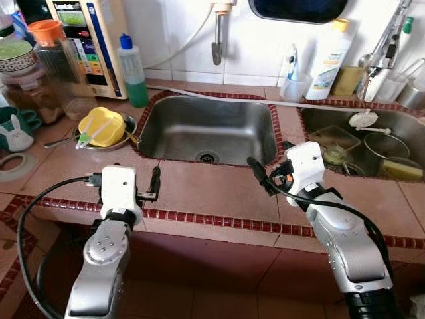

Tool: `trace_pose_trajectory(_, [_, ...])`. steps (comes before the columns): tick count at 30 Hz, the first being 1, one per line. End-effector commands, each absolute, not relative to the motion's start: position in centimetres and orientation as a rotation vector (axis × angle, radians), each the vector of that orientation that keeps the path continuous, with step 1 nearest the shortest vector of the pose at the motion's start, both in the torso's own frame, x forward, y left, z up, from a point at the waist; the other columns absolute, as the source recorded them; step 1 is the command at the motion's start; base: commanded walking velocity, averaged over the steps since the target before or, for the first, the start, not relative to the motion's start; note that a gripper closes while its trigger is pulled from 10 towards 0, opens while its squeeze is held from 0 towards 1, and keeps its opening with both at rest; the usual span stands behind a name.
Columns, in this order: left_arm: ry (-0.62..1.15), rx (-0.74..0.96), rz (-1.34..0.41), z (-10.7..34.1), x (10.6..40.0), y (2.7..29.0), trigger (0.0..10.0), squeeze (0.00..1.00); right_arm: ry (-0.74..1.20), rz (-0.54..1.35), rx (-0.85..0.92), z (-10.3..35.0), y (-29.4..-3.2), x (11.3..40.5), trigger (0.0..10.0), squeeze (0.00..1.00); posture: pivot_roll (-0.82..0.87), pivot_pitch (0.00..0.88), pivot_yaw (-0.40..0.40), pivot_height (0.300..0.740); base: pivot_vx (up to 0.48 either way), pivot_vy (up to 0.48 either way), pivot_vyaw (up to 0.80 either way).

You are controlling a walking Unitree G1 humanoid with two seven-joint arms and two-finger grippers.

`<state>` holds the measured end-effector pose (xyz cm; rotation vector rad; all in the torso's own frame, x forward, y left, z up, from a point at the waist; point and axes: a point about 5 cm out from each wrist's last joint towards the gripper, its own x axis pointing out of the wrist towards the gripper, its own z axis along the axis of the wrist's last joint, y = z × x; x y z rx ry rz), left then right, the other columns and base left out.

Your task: Kitchen organization

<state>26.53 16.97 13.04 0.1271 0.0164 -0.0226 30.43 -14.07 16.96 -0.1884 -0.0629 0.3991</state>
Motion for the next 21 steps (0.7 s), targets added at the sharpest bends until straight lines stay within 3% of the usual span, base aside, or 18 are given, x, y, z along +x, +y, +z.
trace_pose_trajectory(1, [0.014, 0.126, -0.036, 13.2, 26.4, 16.8, 10.0, 0.0, -0.092, 0.366, -0.17, 17.9, -14.3, 30.6, 10.0, 0.0, 0.06, 0.0, 0.019, 0.74, 0.0, 0.0, -0.79])
trace_pose_trajectory(10, [-0.011, 0.09, 0.032, 13.9, 26.9, 16.9, 10.0, 0.0, -0.08, 0.333, -0.101, 16.8, -12.5, 29.5, 10.0, 0.0, 0.06, 0.0, -0.003, 0.74, 0.0, 0.0, -0.77])
trace_pose_trajectory(21, [-0.041, 0.04, 0.009, 14.5, 27.0, 16.4, 10.0, 0.0, -0.122, 0.31, -0.124, 17.7, -12.4, 30.2, 10.0, 0.0, 0.05, 0.0, -0.015, 0.74, 0.0, 0.0, 0.0])
